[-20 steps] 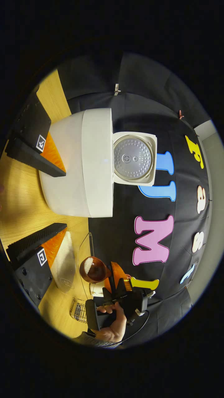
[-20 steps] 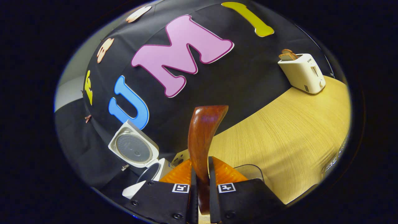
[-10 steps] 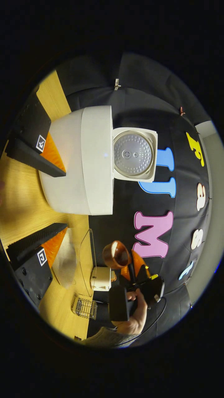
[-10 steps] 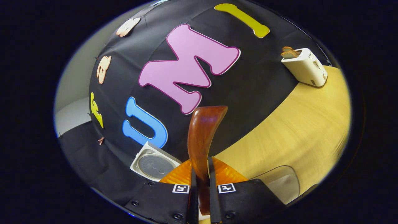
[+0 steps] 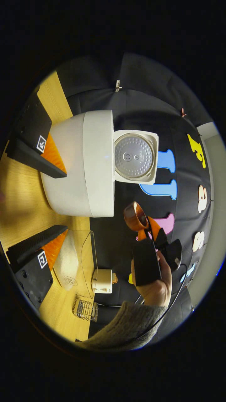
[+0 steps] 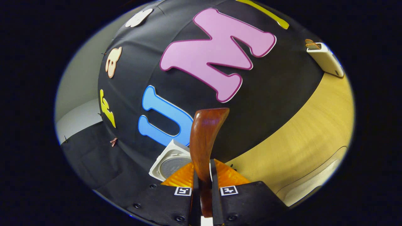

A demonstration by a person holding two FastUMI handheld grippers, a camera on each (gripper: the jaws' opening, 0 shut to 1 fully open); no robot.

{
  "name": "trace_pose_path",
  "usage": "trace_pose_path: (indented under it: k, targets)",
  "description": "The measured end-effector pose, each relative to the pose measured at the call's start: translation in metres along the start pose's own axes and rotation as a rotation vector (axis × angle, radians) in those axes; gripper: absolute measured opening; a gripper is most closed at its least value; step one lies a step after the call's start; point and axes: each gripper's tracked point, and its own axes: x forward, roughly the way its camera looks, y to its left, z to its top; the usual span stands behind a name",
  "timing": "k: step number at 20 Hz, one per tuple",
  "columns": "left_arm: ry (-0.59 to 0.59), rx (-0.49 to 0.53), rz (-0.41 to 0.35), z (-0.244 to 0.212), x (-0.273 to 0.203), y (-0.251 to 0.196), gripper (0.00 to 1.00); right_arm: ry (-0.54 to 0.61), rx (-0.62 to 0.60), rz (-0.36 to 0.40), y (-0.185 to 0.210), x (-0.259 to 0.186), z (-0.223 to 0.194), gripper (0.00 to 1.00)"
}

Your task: Close the left gripper, press the button to open the rice cooker; take a wooden spoon from the chopstick holder with the right hand, scoop a spoonful of rice and pour it into the rice cooker, then put the wooden spoon back into the chopstick holder.

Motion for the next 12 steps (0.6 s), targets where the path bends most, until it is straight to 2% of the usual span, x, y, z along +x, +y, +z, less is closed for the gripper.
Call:
trace_pose_path:
  k: [2, 6, 12]
  targets:
    - [0.0, 0.0, 0.019, 0.0, -0.002, 0.003, 0.97, 0.027, -0.001, -0.004, 0.002, 0.017, -0.019, 0.18]
    - [-0.001, -0.001, 0.005, 0.0, -0.001, -0.002, 0.97, 0.059, -0.051, -0.015, 0.011, 0.05, -0.042, 0.18]
    - [-0.003, 0.0, -0.029, 0.0, -0.002, -0.008, 0.97, 0.036, -0.273, -0.027, 0.045, 0.089, -0.052, 0.18]
